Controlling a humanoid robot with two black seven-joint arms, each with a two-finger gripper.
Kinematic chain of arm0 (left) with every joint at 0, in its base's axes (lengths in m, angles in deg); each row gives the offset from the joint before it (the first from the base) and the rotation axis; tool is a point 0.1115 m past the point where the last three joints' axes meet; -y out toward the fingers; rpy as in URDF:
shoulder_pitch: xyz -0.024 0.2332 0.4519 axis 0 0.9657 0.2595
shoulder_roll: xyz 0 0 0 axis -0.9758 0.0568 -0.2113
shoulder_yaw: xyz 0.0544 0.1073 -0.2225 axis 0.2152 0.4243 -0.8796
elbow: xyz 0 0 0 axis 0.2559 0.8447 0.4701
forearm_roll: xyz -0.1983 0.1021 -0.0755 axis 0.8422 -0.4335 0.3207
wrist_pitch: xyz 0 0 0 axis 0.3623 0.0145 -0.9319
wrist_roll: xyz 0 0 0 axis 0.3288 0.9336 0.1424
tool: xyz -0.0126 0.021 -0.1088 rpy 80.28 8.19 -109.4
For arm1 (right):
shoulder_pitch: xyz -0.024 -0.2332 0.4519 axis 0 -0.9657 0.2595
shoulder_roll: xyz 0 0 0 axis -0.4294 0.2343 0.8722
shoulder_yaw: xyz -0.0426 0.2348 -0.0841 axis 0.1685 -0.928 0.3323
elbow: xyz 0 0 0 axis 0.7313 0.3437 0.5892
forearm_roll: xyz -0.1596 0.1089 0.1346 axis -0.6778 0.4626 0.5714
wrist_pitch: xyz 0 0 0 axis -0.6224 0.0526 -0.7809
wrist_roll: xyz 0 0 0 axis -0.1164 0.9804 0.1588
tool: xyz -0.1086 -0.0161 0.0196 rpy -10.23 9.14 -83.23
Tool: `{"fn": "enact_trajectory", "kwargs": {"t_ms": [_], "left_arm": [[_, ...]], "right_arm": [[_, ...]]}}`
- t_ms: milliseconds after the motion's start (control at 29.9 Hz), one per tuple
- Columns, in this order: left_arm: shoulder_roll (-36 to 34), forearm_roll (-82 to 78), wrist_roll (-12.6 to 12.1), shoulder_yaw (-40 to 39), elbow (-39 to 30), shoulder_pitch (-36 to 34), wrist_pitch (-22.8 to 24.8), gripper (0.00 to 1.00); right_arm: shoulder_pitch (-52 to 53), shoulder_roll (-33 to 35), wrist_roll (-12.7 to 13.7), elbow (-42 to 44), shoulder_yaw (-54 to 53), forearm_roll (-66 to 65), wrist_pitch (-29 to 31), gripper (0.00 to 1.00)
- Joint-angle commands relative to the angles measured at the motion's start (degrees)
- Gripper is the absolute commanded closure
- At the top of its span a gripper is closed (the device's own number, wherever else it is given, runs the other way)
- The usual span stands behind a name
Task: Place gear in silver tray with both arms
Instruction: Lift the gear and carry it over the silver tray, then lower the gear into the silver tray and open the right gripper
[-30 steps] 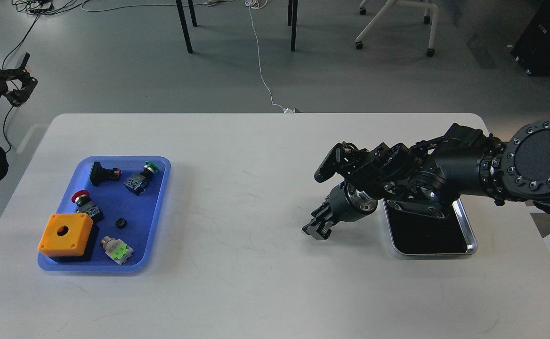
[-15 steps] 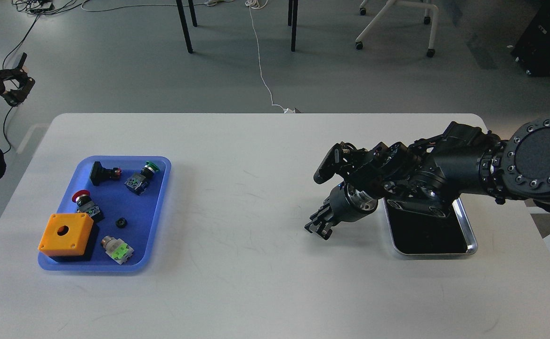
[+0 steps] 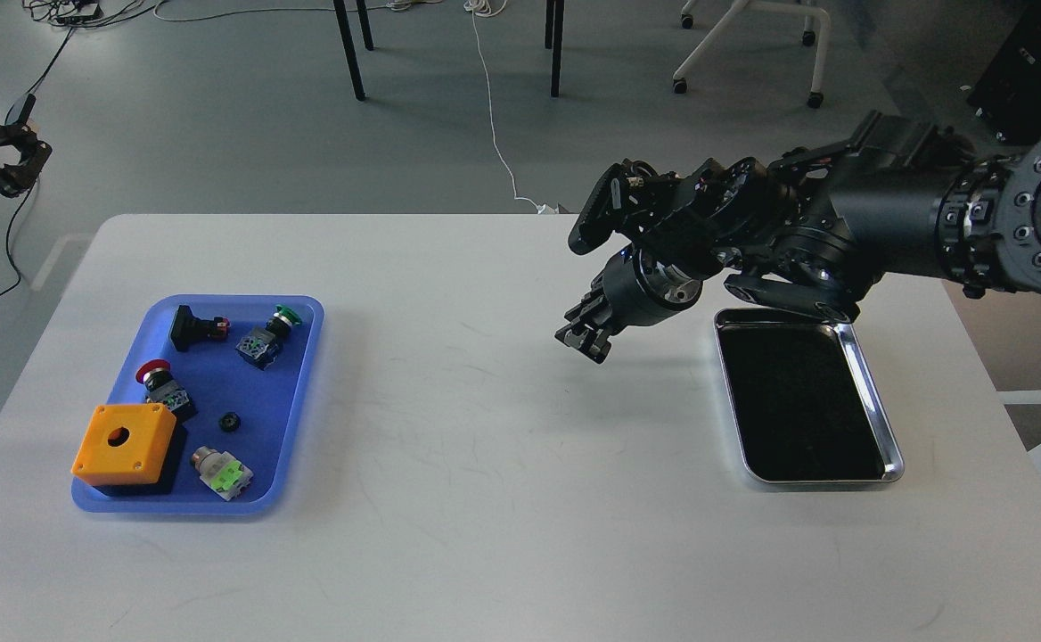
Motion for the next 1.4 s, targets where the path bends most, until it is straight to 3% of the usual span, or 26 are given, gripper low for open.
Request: {"fn": "enact_trajectory", "kwargs": {"t_ms": [0,267,768,902,1036,1270,1370], "left_arm": [[-0.1,0.0,0.0,0.0,0.0,0.0,0.0,0.02],[0.2,0.0,0.0,0.0,-0.1,0.0,0.0,0.02],[0.8,-0.1,0.0,0.0,-0.1,0.0,0.0,0.02],[0.6,-0.2,0.0,0.3,-0.1,-0.2,0.0,0.02],[0.1,-0.4,-0.1,0.8,0.0,-0.4,0.0,0.02],[-0.6,-0.8,0.0,0.8,0.0,-1.1,0.0,0.01],[-0.7,-0.8,0.0,0.9,0.0,-2.7,0.0,0.01]], "right_arm": [[0.2,6.7,0.0,-2.5,3.0,-4.8,0.0,0.84],[-2.1,18.0,0.0,-4.5,4.6,-7.5,0.0,0.83],[-13.7,20.5,0.0,5.6,3.2,-7.4,-1.7,0.81],[-14.9,19.1,0.0,5.7,2.9,-7.4,-1.7,0.73],[-15.3,19.1,0.0,5.9,2.7,-7.3,-1.7,0.53],[-15.1,19.7,0.0,5.8,2.6,-6.8,-1.7,0.45],[-14.5,20.3,0.0,6.3,-1.9,-6.2,-2.0,0.33]]}}
